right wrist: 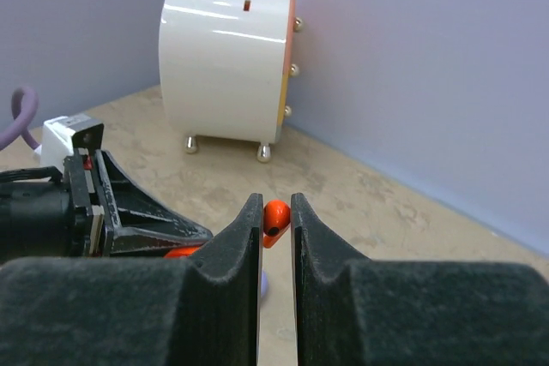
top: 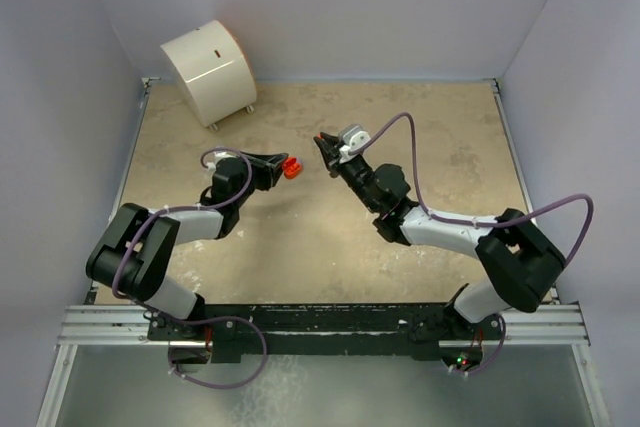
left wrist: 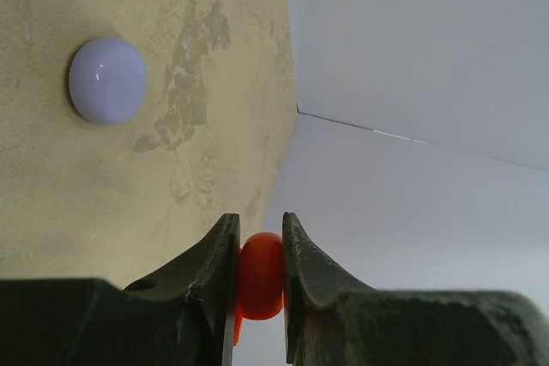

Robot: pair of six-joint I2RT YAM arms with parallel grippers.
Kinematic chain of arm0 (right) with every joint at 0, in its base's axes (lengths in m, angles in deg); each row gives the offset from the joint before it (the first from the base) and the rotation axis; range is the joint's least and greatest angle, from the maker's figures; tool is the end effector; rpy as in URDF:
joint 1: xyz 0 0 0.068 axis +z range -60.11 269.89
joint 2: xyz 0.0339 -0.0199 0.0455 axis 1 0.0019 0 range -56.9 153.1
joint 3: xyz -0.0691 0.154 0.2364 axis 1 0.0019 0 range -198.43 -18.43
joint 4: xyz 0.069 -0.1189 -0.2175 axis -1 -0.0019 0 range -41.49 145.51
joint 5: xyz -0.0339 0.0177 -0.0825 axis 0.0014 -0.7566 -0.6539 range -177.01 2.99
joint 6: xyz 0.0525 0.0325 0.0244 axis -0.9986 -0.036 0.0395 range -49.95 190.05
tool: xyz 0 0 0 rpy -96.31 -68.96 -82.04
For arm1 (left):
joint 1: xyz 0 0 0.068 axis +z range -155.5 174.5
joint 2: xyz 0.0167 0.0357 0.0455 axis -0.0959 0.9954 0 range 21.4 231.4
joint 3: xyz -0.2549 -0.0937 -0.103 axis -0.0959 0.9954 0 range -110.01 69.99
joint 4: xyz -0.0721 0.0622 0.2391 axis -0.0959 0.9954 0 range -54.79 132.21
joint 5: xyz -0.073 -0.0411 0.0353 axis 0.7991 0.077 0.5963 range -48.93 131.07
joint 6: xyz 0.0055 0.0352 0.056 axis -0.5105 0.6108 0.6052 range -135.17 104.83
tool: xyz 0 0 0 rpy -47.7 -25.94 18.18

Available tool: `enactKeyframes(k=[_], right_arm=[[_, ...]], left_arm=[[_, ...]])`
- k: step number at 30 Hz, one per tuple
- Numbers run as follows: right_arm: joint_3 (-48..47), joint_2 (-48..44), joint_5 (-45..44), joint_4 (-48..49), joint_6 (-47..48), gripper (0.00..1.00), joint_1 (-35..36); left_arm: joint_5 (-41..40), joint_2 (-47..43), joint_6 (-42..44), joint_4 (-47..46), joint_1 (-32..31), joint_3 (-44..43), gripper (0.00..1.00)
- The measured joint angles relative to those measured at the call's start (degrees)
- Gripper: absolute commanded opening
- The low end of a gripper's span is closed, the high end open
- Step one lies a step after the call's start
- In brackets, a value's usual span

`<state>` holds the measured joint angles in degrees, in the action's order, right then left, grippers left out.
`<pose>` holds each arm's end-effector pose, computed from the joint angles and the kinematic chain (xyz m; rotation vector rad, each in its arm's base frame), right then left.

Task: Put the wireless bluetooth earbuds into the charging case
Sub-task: Place the earbud in the charging case.

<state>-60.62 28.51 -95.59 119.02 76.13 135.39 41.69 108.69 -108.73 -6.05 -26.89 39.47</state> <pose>0.2383 0.2313 0.3176 -0.4155 1.1645 0.5085 0.2891 -0.1138 0.1931 -1.2242 1.6945 -1.3462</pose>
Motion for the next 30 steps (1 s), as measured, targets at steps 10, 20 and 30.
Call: enactKeyframes(k=[10,20,30], right_arm=[[0.00,3.91,0.83,3.32,4.59,0.00,2.05],[0.00,4.24,0.61,3.96,7.50,0.00,3.72],[0.00,5.84,0.22,4.11,9.20,0.00,5.05]], left_arm=[[0.09,0.48,-1.64,-0.92,-2.38,-2.16,0.00],[-0.96,1.20,-1.88,-0.33,-4.57,-4.92,0.00],[-1.38,1.38,-1.88,0.20,-4.57,-5.40,0.00]])
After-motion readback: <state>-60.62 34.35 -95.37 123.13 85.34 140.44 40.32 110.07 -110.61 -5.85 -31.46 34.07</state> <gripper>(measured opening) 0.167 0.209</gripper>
